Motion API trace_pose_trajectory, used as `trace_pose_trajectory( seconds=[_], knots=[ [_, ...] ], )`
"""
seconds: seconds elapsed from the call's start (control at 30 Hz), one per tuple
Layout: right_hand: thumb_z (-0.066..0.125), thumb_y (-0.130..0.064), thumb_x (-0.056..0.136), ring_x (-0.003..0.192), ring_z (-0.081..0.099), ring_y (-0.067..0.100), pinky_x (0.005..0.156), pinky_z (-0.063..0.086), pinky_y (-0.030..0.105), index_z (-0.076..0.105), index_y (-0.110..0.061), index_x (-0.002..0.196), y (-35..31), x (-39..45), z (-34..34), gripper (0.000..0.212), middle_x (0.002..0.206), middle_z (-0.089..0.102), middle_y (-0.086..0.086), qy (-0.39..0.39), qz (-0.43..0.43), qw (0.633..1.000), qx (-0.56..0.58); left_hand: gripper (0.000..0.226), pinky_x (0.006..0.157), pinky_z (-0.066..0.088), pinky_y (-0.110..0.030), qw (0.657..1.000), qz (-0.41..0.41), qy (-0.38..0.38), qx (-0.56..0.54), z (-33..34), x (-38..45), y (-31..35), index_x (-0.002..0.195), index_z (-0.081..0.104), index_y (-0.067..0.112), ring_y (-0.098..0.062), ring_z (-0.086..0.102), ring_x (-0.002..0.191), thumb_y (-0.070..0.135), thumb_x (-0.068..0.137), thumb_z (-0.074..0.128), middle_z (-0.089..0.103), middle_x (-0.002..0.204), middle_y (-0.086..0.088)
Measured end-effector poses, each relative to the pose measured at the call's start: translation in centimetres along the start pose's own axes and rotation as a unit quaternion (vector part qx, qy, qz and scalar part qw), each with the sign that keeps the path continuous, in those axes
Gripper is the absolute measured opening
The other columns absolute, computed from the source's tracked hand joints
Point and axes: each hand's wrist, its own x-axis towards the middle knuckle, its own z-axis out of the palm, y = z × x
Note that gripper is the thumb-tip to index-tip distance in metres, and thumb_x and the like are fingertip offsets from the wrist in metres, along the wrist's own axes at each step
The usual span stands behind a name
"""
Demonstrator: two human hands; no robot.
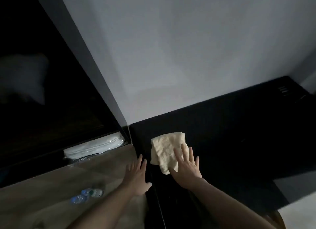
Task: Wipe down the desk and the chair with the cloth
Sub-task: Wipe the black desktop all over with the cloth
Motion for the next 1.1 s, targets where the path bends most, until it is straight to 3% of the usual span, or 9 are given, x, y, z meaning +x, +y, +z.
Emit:
trace_pose_trajectory(
  seconds=[0.23,0.57,0.73,0.87,1.1],
  knots=[
    [0.039,-0.074,0.102,0.156,-0.036,0.038,0.126,-0.011,0.069,-0.022,-0.037,0.166,-2.2,7.3,1.7,0.096,0.172,-0.035,0.001,0.014,0.001,0.999,-0.043,0.141,0.131,0.009,-0.058,0.997,0.02,-0.054,0.044,1.4,4.7,-1.1,0.168,-0.013,0.01,-0.036,-0.009,0.164,0.071,0.079,0.078,-0.028,0.174,-0.012],
    [0.052,-0.066,0.092,0.15,-0.045,0.043,0.115,-0.012,0.085,-0.015,-0.039,0.165,-2.8,11.3,3.9,0.103,0.172,-0.031,0.002,-0.013,0.045,0.999,-0.023,0.146,0.13,0.017,-0.052,0.997,0.012,-0.011,0.08,3.2,5.6,-1.1,0.167,-0.018,0.009,-0.039,-0.002,0.164,0.062,0.078,0.085,-0.033,0.172,-0.012],
    [0.045,-0.06,0.102,0.15,-0.047,0.039,0.119,-0.012,0.081,-0.017,-0.041,0.167,-1.8,9.4,5.0,0.092,0.171,-0.038,0.001,-0.011,0.01,0.999,-0.032,0.145,0.131,0.014,-0.053,0.997,0.011,-0.023,0.069,3.2,5.5,-1.2,0.165,-0.023,0.01,-0.037,-0.003,0.164,0.062,0.081,0.083,-0.039,0.169,-0.011],
    [0.032,-0.071,0.095,0.148,-0.049,0.036,0.121,-0.013,0.078,-0.019,-0.044,0.166,-0.5,5.3,6.8,0.091,0.168,-0.043,-0.002,-0.026,0.003,0.998,-0.053,0.145,0.13,0.018,-0.053,0.999,0.016,-0.02,0.04,3.3,5.7,-1.5,0.166,-0.021,0.013,-0.034,0.001,0.164,0.059,0.08,0.085,-0.041,0.168,-0.007],
    [0.018,-0.073,0.087,0.147,-0.051,0.033,0.12,-0.017,0.077,-0.021,-0.045,0.165,1.0,-3.1,11.8,0.091,0.166,-0.046,-0.004,-0.039,0.019,0.997,-0.063,0.149,0.126,0.026,-0.05,0.999,0.006,-0.031,0.042,3.0,5.7,-1.4,0.165,-0.025,0.014,-0.034,0.027,0.157,0.062,0.078,0.086,-0.042,0.168,-0.006]
  ],
)
